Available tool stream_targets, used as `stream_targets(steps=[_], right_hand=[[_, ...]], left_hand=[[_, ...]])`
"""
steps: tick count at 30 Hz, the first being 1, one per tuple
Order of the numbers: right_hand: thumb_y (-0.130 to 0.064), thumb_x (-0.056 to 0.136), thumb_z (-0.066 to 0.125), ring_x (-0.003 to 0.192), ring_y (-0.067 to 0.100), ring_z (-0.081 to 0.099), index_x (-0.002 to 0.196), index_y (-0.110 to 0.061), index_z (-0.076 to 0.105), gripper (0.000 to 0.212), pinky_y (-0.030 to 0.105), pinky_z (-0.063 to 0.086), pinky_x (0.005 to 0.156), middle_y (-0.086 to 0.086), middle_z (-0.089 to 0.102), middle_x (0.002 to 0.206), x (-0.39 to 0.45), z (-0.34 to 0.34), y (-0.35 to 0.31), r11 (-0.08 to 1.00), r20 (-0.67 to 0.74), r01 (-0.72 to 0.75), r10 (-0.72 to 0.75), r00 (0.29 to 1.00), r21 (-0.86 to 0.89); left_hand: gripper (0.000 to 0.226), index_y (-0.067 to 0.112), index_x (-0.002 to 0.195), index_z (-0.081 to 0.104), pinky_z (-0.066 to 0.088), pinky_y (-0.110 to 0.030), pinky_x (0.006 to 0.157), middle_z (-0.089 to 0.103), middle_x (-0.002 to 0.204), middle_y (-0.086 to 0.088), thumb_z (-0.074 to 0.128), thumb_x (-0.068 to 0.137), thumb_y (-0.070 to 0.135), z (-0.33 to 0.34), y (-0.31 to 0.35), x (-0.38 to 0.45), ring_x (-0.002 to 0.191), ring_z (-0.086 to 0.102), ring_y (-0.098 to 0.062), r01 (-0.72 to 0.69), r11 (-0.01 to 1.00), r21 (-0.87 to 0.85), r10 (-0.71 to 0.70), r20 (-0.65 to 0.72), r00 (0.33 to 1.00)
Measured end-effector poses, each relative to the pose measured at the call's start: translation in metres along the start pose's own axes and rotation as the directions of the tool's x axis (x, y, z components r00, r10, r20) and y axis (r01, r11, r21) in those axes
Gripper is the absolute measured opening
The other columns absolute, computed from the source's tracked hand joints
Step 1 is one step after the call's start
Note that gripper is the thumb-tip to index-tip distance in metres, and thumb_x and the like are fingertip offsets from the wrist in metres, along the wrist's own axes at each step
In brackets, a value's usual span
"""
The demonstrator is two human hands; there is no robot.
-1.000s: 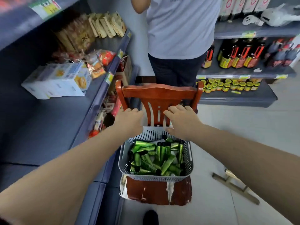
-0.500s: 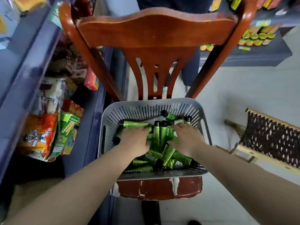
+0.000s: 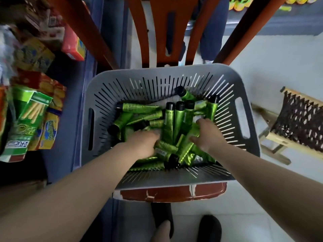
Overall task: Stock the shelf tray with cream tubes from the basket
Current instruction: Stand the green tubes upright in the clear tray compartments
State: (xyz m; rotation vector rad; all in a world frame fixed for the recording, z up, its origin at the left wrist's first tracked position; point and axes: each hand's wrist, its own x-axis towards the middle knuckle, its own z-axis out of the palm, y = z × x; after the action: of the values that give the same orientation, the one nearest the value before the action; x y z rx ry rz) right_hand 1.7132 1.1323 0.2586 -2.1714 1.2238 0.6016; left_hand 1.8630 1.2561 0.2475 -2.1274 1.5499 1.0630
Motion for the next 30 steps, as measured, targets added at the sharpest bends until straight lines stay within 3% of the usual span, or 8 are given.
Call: stream_targets(steps=[3, 5, 7, 11, 17, 20, 24, 30], right_hand=[[-0.019, 0.085, 0.068, 0.11, 0.027, 0.054, 0.136, -0.003, 0.039, 0.06, 0.028, 0.045, 0.089, 0.014, 0.048, 0.133, 0.003, 0.0, -0.005, 0.981, -0.033, -0.102, 0.109, 0.994, 0.163], [-0.016, 0.085, 0.069, 0.074, 0.016, 0.056, 0.135, -0.006, 0.041, 0.059, 0.019, 0.047, 0.057, 0.013, 0.056, 0.121, 0.007, 0.002, -0.006, 0.941, -0.023, -0.169, 0.184, 0.983, 0.294], [-0.019, 0.084, 0.069, 0.06, 0.012, 0.052, 0.136, -0.007, 0.042, 0.059, 0.018, 0.035, 0.042, 0.01, 0.057, 0.101, 0.011, 0.007, -0.007, 0.889, 0.018, -0.233, 0.246, 0.969, 0.394], [-0.024, 0.085, 0.069, 0.083, 0.021, 0.064, 0.135, -0.004, 0.046, 0.059, 0.02, 0.038, 0.048, 0.01, 0.061, 0.095, 0.017, 0.015, -0.006, 0.83, 0.062, -0.27, 0.276, 0.959, 0.487], [-0.018, 0.08, 0.073, 0.076, 0.024, 0.057, 0.133, 0.002, 0.046, 0.063, 0.037, 0.052, 0.075, 0.018, 0.063, 0.101, 0.013, 0.012, -0.001, 0.693, 0.124, -0.289, 0.28, 0.952, 0.66], [-0.009, 0.082, 0.07, 0.08, 0.025, 0.057, 0.127, 0.005, 0.049, 0.052, 0.03, 0.051, 0.071, 0.011, 0.061, 0.088, 0.006, 0.007, -0.002, 0.602, 0.156, -0.274, 0.24, 0.958, 0.75], [-0.006, 0.084, 0.066, 0.085, 0.023, 0.058, 0.126, 0.005, 0.05, 0.046, 0.03, 0.049, 0.082, 0.009, 0.06, 0.089, -0.001, 0.002, -0.005, 0.55, 0.154, -0.247, 0.21, 0.966, 0.798], [-0.012, 0.085, 0.067, 0.081, 0.02, 0.057, 0.135, -0.002, 0.044, 0.056, 0.024, 0.047, 0.068, 0.012, 0.06, 0.114, -0.004, -0.003, -0.003, 0.554, 0.135, -0.185, 0.131, 0.982, 0.812]], left_hand=[[0.037, 0.018, 0.12, 0.055, 0.044, -0.03, 0.078, 0.053, 0.125, -0.002, 0.059, 0.084, 0.014, 0.0, -0.008, -0.003, 0.108, 0.053, -0.023, -0.004, 1.0, 0.017, 0.004, 0.022, 1.0], [0.04, 0.02, 0.12, 0.056, 0.045, -0.033, 0.082, 0.053, 0.126, 0.0, 0.061, 0.082, 0.012, 0.002, -0.011, -0.001, 0.109, 0.053, -0.023, 0.002, 0.999, 0.053, -0.002, -0.004, 1.0], [0.039, 0.023, 0.12, 0.057, 0.042, -0.034, 0.086, 0.054, 0.126, 0.001, 0.063, 0.082, 0.015, 0.006, -0.012, 0.002, 0.111, 0.052, -0.023, 0.012, 0.995, 0.104, -0.007, -0.05, 0.999], [0.038, 0.023, 0.12, 0.057, 0.04, -0.036, 0.091, 0.054, 0.122, 0.001, 0.066, 0.083, 0.021, 0.016, -0.011, 0.006, 0.115, 0.052, -0.022, -0.013, 0.985, 0.173, 0.033, -0.112, 0.993], [0.028, 0.017, 0.113, 0.059, 0.042, -0.035, 0.085, 0.058, 0.118, -0.003, 0.064, 0.086, 0.016, 0.023, -0.009, 0.004, 0.107, 0.057, -0.026, -0.11, 0.987, 0.12, 0.125, -0.123, 0.985], [0.025, 0.02, 0.11, 0.06, 0.044, -0.033, 0.084, 0.063, 0.115, -0.003, 0.065, 0.085, 0.021, 0.025, -0.013, 0.005, 0.105, 0.058, -0.027, -0.096, 0.995, 0.039, 0.099, -0.084, 0.991], [0.031, 0.025, 0.119, 0.056, 0.042, -0.032, 0.083, 0.062, 0.118, -0.004, 0.061, 0.089, 0.027, 0.027, -0.016, 0.005, 0.108, 0.056, -0.028, -0.068, 0.998, 0.017, 0.069, -0.022, 0.997], [0.032, 0.024, 0.118, 0.058, 0.043, -0.027, 0.084, 0.062, 0.118, 0.003, 0.061, 0.088, 0.035, 0.02, -0.014, -0.007, 0.106, 0.058, -0.019, -0.103, 0.968, -0.231, 0.091, -0.061, 0.994]])
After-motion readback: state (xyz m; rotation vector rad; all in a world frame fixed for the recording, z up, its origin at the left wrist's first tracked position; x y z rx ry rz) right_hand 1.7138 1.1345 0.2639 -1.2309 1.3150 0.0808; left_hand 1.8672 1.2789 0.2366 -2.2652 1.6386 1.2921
